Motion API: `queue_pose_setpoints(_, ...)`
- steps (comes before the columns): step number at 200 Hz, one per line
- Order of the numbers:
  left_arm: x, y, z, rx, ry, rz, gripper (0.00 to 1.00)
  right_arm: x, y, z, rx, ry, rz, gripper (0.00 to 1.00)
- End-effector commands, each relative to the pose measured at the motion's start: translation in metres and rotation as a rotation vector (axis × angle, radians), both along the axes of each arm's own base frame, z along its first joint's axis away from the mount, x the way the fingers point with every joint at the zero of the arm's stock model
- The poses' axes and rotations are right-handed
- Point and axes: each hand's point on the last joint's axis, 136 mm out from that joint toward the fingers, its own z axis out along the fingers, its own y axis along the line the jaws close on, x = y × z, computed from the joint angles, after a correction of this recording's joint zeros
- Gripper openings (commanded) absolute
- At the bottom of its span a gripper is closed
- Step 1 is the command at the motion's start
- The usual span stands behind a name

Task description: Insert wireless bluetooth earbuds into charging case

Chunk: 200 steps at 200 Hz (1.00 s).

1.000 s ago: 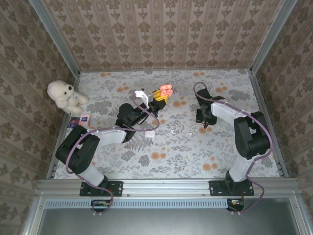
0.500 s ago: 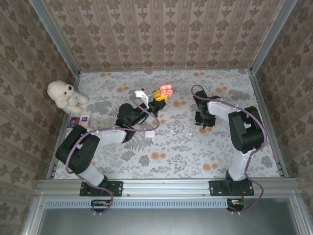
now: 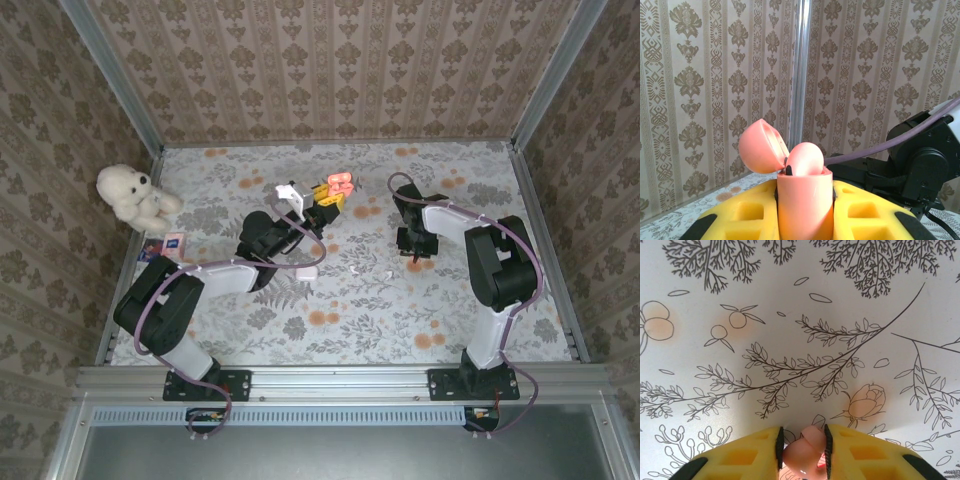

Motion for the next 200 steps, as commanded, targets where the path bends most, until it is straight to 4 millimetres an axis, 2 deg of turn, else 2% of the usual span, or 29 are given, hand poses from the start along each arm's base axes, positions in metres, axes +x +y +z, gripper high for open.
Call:
queue_pose_setpoints(1, -0.005, 0.006, 0.019, -0.047, -0.035, -0.017, 0.0, -0.005, -0.006, 0.0, -0.023, 0.006, -0.005, 0.28)
queue_pose_setpoints(145, -0.006, 0.004, 0.017, -0.044, -0.031, -0.024, 0.0, -0.007, 0.008, 0.036, 0.141, -0.166, -0.113, 0.21)
queue_pose_setpoints(186, -0.005, 0.004, 0.014, -0.041, -0.025, -0.024, 0.0, -0.011, 0.016, 0.029, 0.199, -0.153, -0.149, 0.2)
queue_pose_setpoints(200, -0.006, 0.004, 0.014, -0.04, -0.026, -0.024, 0.0, -0.006, 0.021, 0.027, 0.238, -0.18, -0.168, 0.2)
